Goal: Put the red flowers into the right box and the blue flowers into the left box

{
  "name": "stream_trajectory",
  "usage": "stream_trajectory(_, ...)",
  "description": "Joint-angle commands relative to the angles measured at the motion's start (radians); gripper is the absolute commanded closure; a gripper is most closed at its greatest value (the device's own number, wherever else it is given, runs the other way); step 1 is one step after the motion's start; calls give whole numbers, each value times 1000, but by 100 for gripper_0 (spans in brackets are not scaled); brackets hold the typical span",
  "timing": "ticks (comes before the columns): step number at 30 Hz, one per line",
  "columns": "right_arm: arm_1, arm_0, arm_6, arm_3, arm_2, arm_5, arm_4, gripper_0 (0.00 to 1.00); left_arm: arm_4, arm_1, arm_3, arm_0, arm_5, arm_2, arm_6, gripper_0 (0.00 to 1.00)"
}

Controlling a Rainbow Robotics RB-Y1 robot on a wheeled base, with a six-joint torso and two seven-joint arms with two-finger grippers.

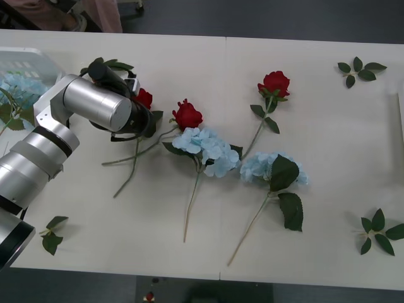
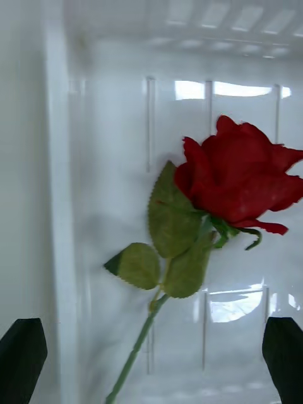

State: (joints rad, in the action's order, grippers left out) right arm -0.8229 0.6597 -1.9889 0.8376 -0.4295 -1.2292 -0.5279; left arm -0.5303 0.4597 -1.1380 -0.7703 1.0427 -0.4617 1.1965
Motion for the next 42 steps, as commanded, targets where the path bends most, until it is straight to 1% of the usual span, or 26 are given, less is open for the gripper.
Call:
stream_trajectory(1, -53, 1, -14, 158, 3, -127, -92, 0, -34, 50, -151, -29, 22, 32, -2, 100)
stream_trajectory(4, -51, 0, -11, 221, 8, -217, -169, 0, -53, 65, -247, -30, 73, 77, 2, 100)
stream_trajectory(7, -44, 0, -10, 279, 9, -317, -253, 0, -62, 93, -393, -29, 194, 137, 5, 100)
stream_trajectory(8, -42, 0, -11, 290, 9, -334, -267, 0, -71, 99, -418, -29, 217, 149, 6, 100)
stream_trajectory(9, -36, 0, -16, 318, 9, -371, -296, 0, -102, 113, -474, -29, 272, 179, 6, 100)
stream_trajectory(13, -7, 0, -24, 393, -3, -457, -353, 0, -188, 148, -603, -29, 395, 248, 12, 100)
stream_trajectory(15, 11, 1, -27, 425, -12, -504, -370, 0, -227, 169, -660, -29, 435, 270, 17, 100)
stream_trajectory(18, 57, 0, -19, 465, -40, -582, -386, 0, -275, 186, -726, -24, 442, 273, 25, 100)
stream_trajectory(20, 85, 0, -4, 489, -54, -628, -389, 0, -289, 185, -755, -15, 407, 271, 25, 100)
stream_trajectory(22, 116, 0, 38, 517, -61, -664, -388, 0, -304, 166, -778, 6, 344, 273, 17, 100)
stream_trajectory(25, 153, 0, 122, 583, -64, -691, -394, 0, -336, 122, -789, 56, 200, 287, 8, 100)
stream_trajectory(26, 156, 0, 121, 607, -58, -691, -403, 0, -338, 102, -787, 59, 162, 285, 8, 100)
stream_trajectory(28, 156, 0, 111, 638, -41, -691, -431, 0, -333, 70, -787, 51, 139, 282, 5, 100)
stream_trajectory(30, 157, 0, 98, 675, -18, -682, -509, 0, -323, 4, -775, 14, 117, 261, -6, 100)
stream_trajectory(33, 168, 1, 42, 678, -14, -651, -620, 0, -313, -79, -744, -30, 80, 247, -80, 100)
stream_trajectory(36, 185, 0, -19, 676, -20, -647, -696, 0, -261, -167, -718, -56, 65, 245, -124, 100)
stream_trajectory(38, 192, 0, -45, 676, -23, -648, -733, 0, -229, -203, -700, -64, 42, 244, -147, 100)
stream_trajectory(42, 211, 0, -99, 676, -32, -648, -836, 0, -161, -269, -641, -89, -62, 222, -184, 100)
